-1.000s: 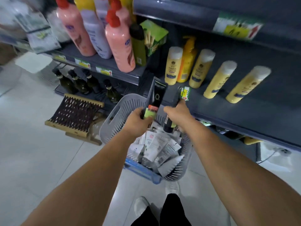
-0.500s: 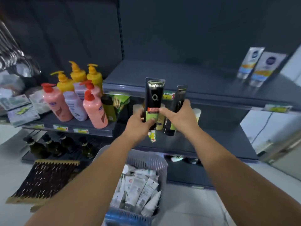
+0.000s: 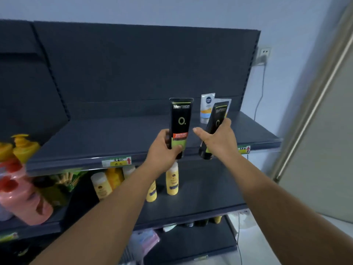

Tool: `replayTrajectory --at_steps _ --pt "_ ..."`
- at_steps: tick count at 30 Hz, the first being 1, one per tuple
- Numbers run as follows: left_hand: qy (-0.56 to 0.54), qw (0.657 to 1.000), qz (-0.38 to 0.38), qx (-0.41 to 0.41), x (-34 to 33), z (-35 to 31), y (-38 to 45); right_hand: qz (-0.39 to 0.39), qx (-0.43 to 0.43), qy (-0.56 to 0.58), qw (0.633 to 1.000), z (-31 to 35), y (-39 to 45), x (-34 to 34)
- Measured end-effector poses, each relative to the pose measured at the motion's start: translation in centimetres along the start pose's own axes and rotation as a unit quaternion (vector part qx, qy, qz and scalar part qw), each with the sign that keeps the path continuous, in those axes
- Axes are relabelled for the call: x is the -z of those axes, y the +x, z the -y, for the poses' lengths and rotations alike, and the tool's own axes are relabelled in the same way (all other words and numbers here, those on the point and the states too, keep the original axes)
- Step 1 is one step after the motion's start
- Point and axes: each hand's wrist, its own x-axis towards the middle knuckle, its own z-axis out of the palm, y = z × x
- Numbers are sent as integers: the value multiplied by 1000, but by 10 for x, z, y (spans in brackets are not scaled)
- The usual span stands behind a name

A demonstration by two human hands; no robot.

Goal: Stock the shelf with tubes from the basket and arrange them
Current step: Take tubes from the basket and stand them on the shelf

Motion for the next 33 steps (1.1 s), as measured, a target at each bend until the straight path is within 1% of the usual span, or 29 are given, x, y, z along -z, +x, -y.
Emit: replayTrajectory --at_steps 5,10,14,19,21,23,24,26,27,29,33 --pt "23 1000 21 -6 -76 -21 55 -28 -19 -26 999 -46 77 51" --pt "58 997 46 15 -147 -30 107 -18 -42 -61 997 -95 149 82" --pt "77 995 49 39 -182 -29 132 4 -60 -70 996 -129 189 87" --pt "103 993 37 55 -195 -25 150 40 -48 -53 997 -151 214 81" --pt "116 991 42 54 -195 -25 154 79 -56 -31 995 -158 220 84" --pt "133 988 52 53 -196 -24 156 134 -77 -11 988 -165 224 91" --pt "142 987 54 53 -197 -23 157 157 -82 -19 984 -170 225 94" --pt "154 985 49 56 -199 -22 157 186 -72 -73 977 -178 228 98" --pt "164 984 46 55 -200 -21 157 193 -63 -100 974 -179 229 99" --pt "187 980 44 49 -200 -20 159 192 -53 -120 972 -178 236 96" --pt "202 977 44 49 -198 -20 163 153 -54 -127 979 -173 261 80"
